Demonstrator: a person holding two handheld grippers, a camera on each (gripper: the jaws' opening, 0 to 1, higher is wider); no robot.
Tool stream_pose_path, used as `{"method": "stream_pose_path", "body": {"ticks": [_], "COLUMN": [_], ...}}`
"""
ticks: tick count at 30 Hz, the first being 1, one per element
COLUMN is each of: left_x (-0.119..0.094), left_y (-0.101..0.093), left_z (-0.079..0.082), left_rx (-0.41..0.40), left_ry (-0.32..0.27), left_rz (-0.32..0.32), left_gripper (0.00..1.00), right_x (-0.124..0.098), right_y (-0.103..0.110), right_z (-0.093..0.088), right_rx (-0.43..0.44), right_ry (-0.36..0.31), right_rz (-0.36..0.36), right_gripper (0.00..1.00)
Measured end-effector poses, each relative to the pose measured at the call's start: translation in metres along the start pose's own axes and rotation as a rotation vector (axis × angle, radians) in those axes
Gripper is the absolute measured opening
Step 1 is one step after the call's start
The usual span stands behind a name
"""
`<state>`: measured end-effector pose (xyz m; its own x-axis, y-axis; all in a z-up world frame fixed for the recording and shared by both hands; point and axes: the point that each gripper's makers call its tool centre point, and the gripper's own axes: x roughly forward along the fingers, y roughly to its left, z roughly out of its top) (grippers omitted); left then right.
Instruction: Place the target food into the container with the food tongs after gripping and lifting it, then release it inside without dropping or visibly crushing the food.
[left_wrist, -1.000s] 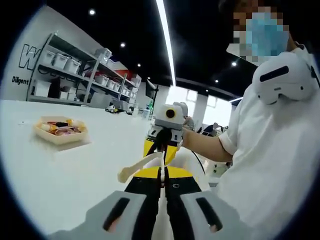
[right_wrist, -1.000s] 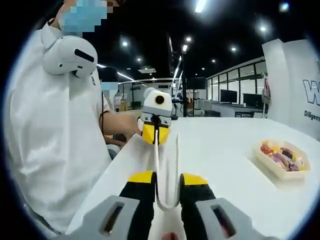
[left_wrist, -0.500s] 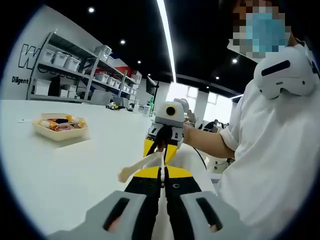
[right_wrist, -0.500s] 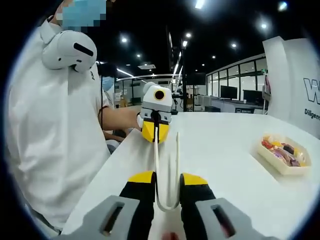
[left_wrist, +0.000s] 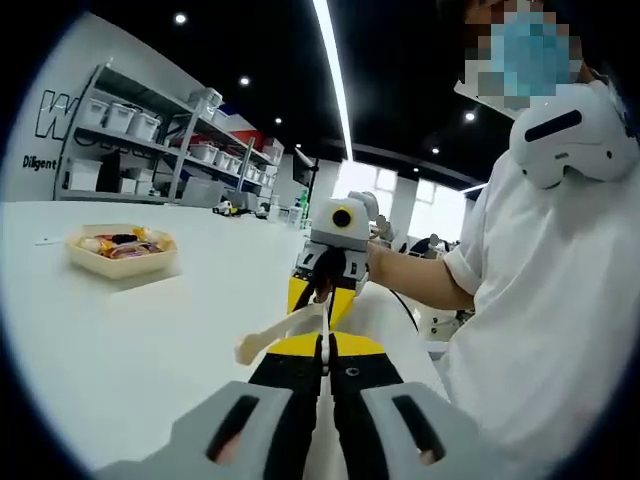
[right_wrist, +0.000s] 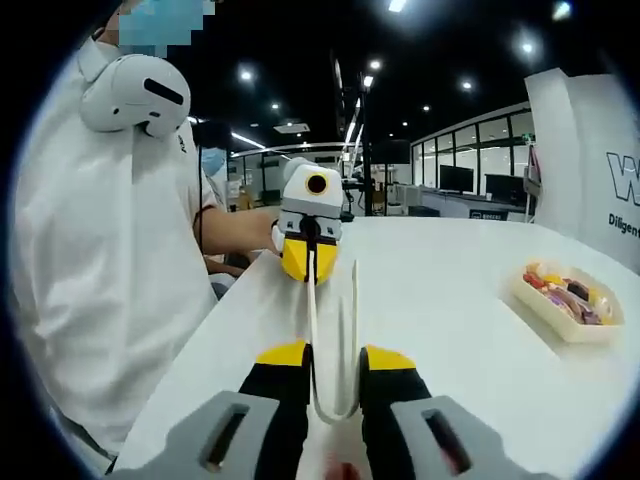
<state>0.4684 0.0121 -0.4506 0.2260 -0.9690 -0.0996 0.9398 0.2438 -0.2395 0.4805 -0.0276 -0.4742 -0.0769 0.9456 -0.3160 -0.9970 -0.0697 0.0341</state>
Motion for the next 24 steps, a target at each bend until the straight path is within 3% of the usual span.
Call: {"method": "stream_pose_path", "body": {"ticks": [24], "left_x": [0.003], "left_y": [0.012], "left_z": [-0.004], "left_rx": [-0.01], "left_ry": [0.032], "left_rz": [0.024], "left_gripper": [0.03], "right_x": [0.001], "right_y": [-0.009], "right_z": [-0.006], "right_rx": [-0.02], "right_ry": [0.017], "right_rz": [-0.016], "right_gripper": [0.12]}}
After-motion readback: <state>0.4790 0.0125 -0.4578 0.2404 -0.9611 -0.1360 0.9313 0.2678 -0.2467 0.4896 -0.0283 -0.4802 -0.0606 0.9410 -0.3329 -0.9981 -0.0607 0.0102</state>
